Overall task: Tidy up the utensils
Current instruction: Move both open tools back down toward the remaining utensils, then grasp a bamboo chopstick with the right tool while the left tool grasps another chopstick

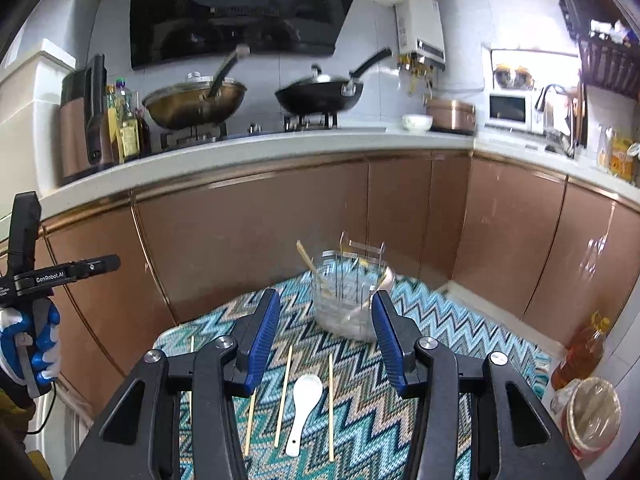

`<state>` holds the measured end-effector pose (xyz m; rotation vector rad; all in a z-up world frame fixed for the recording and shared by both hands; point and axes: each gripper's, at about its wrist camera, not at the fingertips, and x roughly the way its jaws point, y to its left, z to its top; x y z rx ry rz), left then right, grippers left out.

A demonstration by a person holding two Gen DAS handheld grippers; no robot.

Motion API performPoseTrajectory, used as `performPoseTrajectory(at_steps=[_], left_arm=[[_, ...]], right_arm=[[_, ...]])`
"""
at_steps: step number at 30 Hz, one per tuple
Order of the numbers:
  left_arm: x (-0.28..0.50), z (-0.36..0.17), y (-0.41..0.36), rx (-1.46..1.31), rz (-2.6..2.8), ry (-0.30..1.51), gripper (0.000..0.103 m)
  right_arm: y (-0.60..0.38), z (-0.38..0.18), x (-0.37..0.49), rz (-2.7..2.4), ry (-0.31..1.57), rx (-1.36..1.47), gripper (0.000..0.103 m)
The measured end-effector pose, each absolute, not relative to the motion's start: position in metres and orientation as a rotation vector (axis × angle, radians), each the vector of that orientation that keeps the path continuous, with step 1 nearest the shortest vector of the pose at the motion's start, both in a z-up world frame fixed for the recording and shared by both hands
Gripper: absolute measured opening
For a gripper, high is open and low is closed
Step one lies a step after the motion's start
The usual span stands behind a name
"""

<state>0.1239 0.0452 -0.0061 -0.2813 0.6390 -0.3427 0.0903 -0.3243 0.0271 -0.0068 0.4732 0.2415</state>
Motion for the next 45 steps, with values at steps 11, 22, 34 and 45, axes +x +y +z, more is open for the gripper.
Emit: performPoseTrajectory(at_steps=[11, 22, 34, 45], left_arm=[[0.188, -0.096, -0.03, -0.417, -0.535, 1.026, 0.047], [0.239, -0.17, -0.07, -0.369, -0.406, 1.246, 0.034], [0.268, -0.211, -0.074, -0.391, -0.285, 1.346, 0.021], [0.286, -0.219, -0.097, -0.339, -0.247, 1.357, 0.012]], right_arm=[[-0.323, -0.044, 0.152, 0.306, 0.755, -0.008, 0.026], [-0.321, -0.109, 0.205, 0.391, 0.952, -0.016, 0.022], [-0.297, -0.163, 0.27, 0.447, 1.09, -0.028, 0.01], [-0.279, -0.193, 0.308, 0.409, 1.17, -0.088, 0.004]])
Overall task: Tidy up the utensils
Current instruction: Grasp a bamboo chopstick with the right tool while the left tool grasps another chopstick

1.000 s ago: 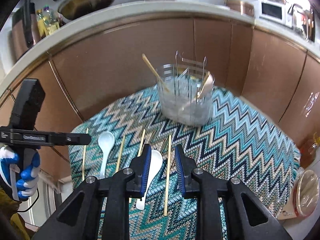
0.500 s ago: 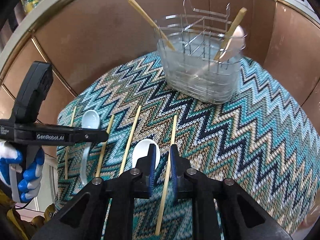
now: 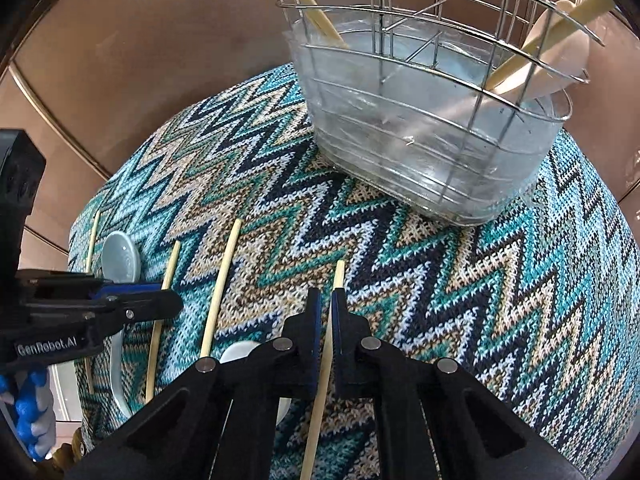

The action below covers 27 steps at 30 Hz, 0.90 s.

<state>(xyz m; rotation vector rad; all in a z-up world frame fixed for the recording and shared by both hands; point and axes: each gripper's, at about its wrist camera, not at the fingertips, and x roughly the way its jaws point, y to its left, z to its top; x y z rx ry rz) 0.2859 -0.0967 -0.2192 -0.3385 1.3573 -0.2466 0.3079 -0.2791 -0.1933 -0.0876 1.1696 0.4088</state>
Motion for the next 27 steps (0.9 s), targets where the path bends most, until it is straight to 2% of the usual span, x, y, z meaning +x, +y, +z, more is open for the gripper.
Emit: performPoseTrajectory(at_steps=[16, 20, 25, 27], left_arm=[[0.292, -0.219, -0.101, -0.331, -0.243, 1.375, 0.012], [0.293, -0.218, -0.099, -0.327, -0.247, 1.38, 0.013], [0.295, -0.218, -0.102, -0.326, -0.238, 1.378, 0.013], [0.295, -0.219, -0.102, -0.333, -0.235, 1.375, 0.013]], right_arm=[[-0.266, -0.198, 0.308, 0.403, 1.196, -0.122, 0.007], [-0.273, -0.197, 0.308, 0.393, 1.191, -0.127, 0.015], [-0.274, -0.204, 0.31, 0.392, 1.201, -0.143, 0.015], [-0.274, -0.205, 0.311, 0.393, 1.199, -0.136, 0.012]])
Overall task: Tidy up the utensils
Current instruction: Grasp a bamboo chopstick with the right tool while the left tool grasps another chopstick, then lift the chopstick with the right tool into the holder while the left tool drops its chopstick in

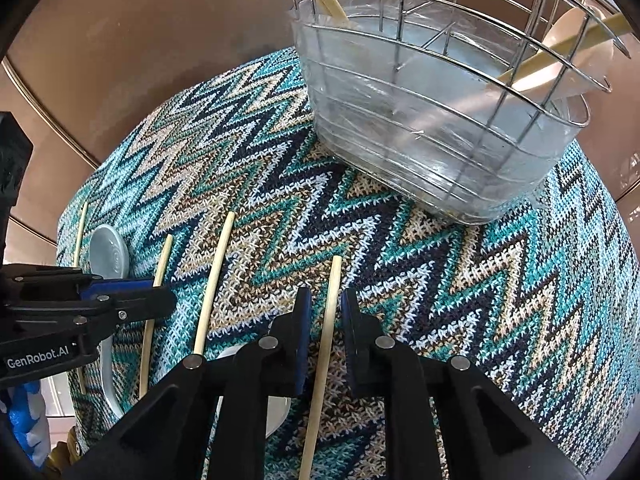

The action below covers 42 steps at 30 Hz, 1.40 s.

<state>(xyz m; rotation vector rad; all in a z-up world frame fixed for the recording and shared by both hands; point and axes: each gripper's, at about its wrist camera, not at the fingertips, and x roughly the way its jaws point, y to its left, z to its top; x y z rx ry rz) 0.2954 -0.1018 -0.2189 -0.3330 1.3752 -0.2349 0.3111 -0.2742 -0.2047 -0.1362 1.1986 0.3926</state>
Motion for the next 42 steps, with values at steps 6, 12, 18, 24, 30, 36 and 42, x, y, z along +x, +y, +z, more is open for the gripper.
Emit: performPoseTrajectory(at_steps=[6, 12, 18, 24, 30, 36, 42], left_arm=[[0.291, -0.218, -0.099, -0.346, -0.216, 1.362, 0.009], [0.278, -0.206, -0.092, -0.357, -0.221, 1.301, 0.006], [0.254, -0.173, -0.08, -0.384, -0.261, 1.164, 0.005], [0.226, -0.131, -0.07, -0.397, -0.322, 1.024, 0.005], [0.194, -0.087, -0.068, -0.352, -0.373, 0.906, 0.005], [0.16, -0.034, -0.049, -0.297, -0.431, 0.755, 0.005], [0.143, 0.011, -0.039, -0.283, -0.457, 0.628, 0.005]], right_arm=[[-0.281, -0.197, 0.306, 0.391, 1.182, -0.124, 0.006], [-0.296, -0.176, 0.287, 0.387, 1.136, -0.124, 0.005], [-0.305, -0.147, 0.259, 0.382, 1.068, -0.133, 0.005], [-0.299, -0.118, 0.226, 0.377, 1.001, -0.155, 0.005], [-0.287, -0.093, 0.197, 0.371, 0.935, -0.173, 0.005], [-0.285, -0.054, 0.166, 0.377, 0.828, -0.175, 0.005], [-0.28, -0.022, 0.141, 0.4, 0.725, -0.165, 0.005]])
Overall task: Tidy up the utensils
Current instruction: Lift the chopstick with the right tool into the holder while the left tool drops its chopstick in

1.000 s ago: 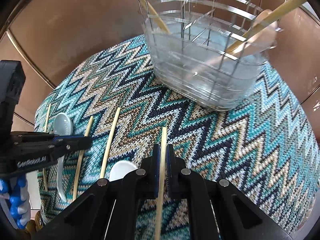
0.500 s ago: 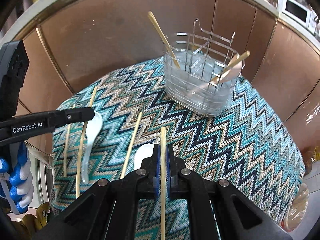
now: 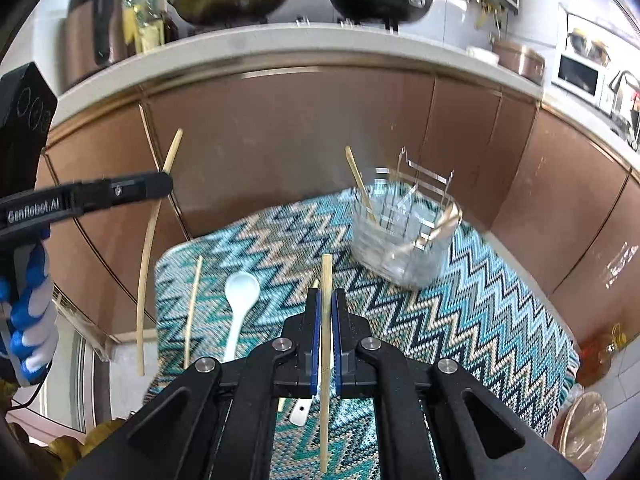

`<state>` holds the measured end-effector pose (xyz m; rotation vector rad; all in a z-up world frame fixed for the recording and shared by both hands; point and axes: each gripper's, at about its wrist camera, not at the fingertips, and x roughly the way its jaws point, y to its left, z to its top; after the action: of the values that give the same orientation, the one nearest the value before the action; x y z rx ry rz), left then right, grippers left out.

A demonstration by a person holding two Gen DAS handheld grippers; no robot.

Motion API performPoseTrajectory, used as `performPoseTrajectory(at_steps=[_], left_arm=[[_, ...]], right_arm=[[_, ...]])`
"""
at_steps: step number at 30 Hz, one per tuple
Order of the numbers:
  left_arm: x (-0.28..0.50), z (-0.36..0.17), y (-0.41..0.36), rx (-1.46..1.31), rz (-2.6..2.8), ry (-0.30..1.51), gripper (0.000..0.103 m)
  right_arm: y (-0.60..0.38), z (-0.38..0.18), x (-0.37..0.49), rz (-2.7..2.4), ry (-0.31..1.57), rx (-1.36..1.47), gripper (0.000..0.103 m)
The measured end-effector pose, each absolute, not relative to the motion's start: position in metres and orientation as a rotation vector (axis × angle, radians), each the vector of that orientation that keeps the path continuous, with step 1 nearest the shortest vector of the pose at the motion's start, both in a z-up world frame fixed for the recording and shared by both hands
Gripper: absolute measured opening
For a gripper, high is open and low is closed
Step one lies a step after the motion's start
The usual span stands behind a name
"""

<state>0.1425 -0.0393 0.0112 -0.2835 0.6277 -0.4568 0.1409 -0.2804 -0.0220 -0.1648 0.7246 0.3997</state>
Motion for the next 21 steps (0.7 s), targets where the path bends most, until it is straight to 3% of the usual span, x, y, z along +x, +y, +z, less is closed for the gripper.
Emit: performPoseTrajectory(at_steps=[11, 21], left_arm=[[0.152, 0.057, -0.047, -0.259, -0.513, 0.499, 0.005], [0.206, 0.082, -0.073, -0.258, -0.513, 0.381, 0.005]], right_arm=[[-0.293, 0.033, 0.13, 0.367, 0.567, -0.129, 0.005], [-0.308, 0.07, 0.176, 0.357, 0.384, -0.034, 0.005]])
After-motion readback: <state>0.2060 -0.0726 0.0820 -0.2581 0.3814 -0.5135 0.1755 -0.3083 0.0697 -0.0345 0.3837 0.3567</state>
